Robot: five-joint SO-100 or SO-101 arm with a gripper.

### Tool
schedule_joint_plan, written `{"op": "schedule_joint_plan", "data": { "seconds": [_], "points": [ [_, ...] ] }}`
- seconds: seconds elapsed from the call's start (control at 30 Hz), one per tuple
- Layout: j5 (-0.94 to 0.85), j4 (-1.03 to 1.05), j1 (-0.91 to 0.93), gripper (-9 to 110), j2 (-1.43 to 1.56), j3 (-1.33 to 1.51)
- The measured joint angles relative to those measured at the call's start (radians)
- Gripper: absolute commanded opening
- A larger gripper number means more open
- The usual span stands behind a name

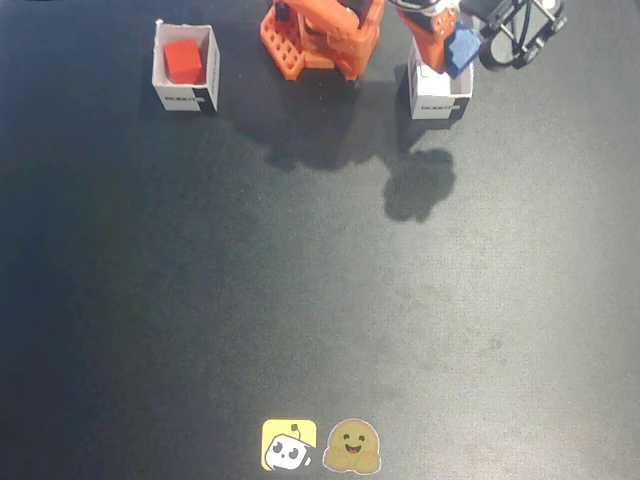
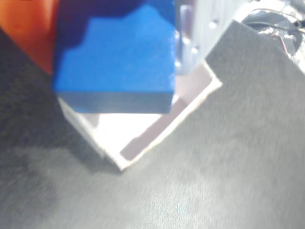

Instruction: Put the red cube in the right box and the blue cube in the left box.

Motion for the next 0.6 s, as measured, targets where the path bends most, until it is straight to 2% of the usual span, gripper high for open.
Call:
{"op": "schedule_joint_plan", "data": {
  "seconds": [0.6],
  "points": [
    [0.009, 0.023, -0.055, 13, 0.114, 0.052]
  ]
}}
